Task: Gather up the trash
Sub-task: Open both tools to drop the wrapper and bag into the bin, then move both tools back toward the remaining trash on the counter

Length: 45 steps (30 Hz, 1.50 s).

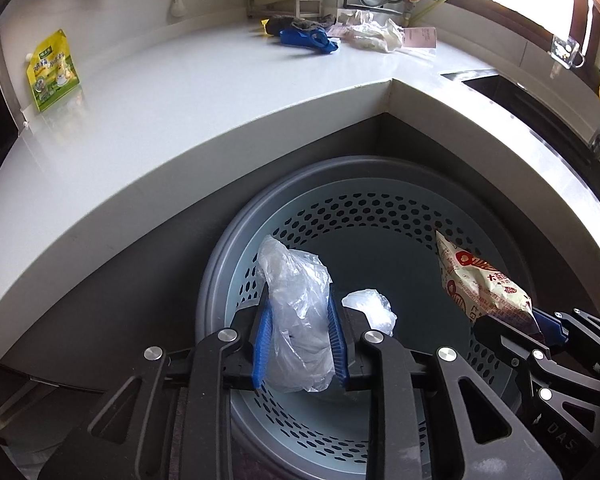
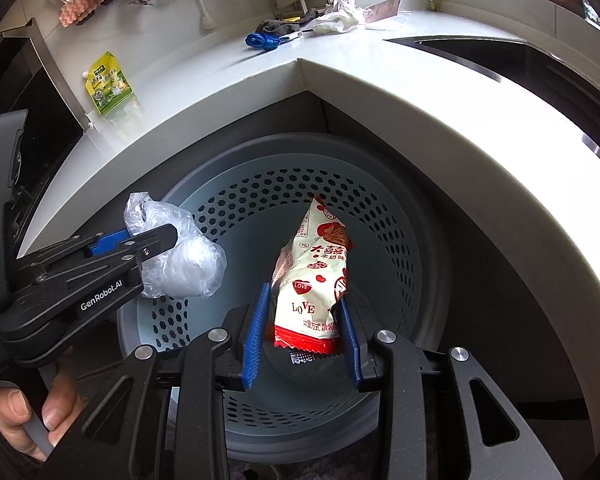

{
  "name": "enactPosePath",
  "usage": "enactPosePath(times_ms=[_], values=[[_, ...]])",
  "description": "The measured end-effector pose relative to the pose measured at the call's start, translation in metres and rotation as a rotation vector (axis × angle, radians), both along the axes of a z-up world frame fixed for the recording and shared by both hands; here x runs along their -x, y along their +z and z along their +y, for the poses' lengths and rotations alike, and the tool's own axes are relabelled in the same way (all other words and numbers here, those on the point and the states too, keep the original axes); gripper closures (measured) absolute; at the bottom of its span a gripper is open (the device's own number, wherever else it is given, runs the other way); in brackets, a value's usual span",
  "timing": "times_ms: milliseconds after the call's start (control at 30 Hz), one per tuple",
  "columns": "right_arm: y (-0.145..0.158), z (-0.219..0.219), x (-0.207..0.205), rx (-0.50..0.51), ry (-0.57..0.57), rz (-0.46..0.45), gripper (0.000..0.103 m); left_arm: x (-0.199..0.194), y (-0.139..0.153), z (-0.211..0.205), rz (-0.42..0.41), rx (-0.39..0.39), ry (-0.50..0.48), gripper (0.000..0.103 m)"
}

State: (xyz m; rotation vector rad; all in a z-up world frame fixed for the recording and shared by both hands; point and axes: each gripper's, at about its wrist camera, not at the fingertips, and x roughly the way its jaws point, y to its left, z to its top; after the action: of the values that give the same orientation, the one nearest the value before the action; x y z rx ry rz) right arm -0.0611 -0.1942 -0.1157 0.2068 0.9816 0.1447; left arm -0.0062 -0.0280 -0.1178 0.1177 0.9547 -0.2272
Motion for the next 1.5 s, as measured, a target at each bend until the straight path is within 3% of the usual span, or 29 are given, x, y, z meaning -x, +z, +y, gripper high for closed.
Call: enactPosePath(times_ms=[67, 167, 300, 1133, 1500], values=[[0.001, 0.000, 0.001, 0.014, -0.001, -0.004, 0.064, 0.001, 0.000, 0.000, -0.005, -0.002, 0.001, 0.070], [0.004, 0.000, 0.004, 0.018, -0.010, -0.026, 0.049, 0.001, 0.002, 0.000, -0.014, 0.002, 0.003, 0.053], [0.006, -0.002, 0.004, 0.014, -0.018, -0.041, 0.049, 0.002, 0.005, 0.000, -0.036, -0.005, 0.006, 0.041], [0.011, -0.007, 0.006, -0.032, -0.025, -0.057, 0.049, 0.001, 0.006, 0.005, -0.027, 0.007, 0.012, 0.040], [0.049, -0.012, -0.008, -0.041, -0.020, -0.168, 0.044, -0.014, 0.035, 0.012, -0.087, 0.036, 0.038, 0.029]])
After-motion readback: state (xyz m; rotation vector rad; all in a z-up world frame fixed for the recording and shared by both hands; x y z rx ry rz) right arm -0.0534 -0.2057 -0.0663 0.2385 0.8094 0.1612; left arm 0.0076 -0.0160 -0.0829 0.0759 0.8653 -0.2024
